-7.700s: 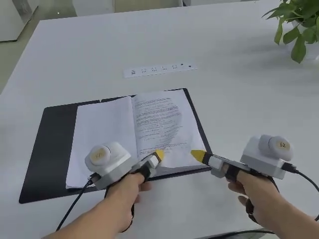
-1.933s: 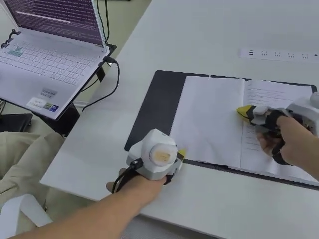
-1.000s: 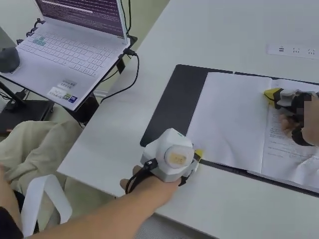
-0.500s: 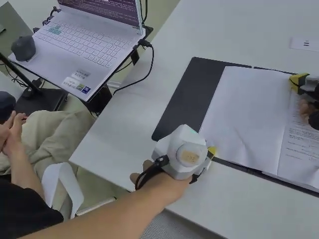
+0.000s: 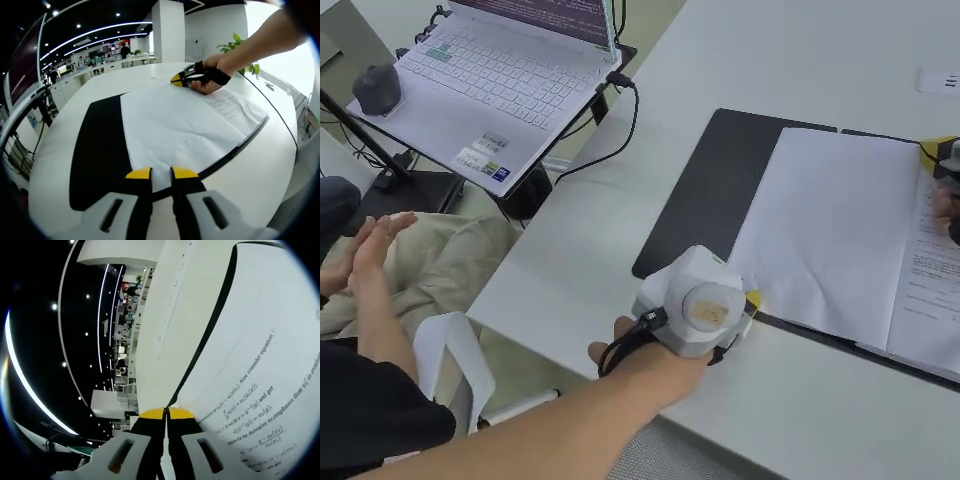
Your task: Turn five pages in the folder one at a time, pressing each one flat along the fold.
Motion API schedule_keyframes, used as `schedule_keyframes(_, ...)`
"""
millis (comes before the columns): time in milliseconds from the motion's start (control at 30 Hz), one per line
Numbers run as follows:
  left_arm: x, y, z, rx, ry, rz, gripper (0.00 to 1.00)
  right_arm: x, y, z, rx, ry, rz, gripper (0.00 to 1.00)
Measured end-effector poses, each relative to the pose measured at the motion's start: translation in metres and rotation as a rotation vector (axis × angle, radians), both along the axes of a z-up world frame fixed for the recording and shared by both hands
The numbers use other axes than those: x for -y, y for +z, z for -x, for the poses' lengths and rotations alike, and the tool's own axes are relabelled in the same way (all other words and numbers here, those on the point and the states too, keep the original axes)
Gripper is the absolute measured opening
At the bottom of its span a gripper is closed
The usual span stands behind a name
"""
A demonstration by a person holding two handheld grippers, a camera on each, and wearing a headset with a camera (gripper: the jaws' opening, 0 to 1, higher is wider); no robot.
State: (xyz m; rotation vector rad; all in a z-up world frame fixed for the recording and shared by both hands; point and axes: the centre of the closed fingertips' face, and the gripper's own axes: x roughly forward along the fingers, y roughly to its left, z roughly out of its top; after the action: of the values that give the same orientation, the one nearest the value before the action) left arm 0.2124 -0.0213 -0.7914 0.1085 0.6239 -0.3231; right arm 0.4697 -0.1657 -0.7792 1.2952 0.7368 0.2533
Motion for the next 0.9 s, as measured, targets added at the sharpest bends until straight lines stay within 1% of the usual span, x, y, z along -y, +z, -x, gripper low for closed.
schedule_keyframes(167,0.000,0.000,0.000,0.001,0.001,0.002,0.12,-0.003,0.001,0.010,-0.002,0.043,0.001,0.00)
schedule_keyframes(300,0.000,0.000,0.000,0.000,0.003,0.003,0.12,-0.006,0.000,0.022,-0.007,0.094,-0.001,0.00)
schedule_keyframes(433,0.000,-0.001,0.000,0.000,-0.001,0.002,0.12,-0.006,-0.001,0.031,-0.011,0.122,-0.004,0.00)
schedule_keyframes(633,0.000,-0.001,0.000,-0.001,-0.003,0.000,0.12,-0.007,-0.002,0.044,-0.017,0.154,-0.011,0.00)
schedule_keyframes(900,0.000,-0.001,0.000,-0.001,-0.003,0.001,0.12,-0.007,-0.002,0.067,-0.021,0.188,-0.017,0.00)
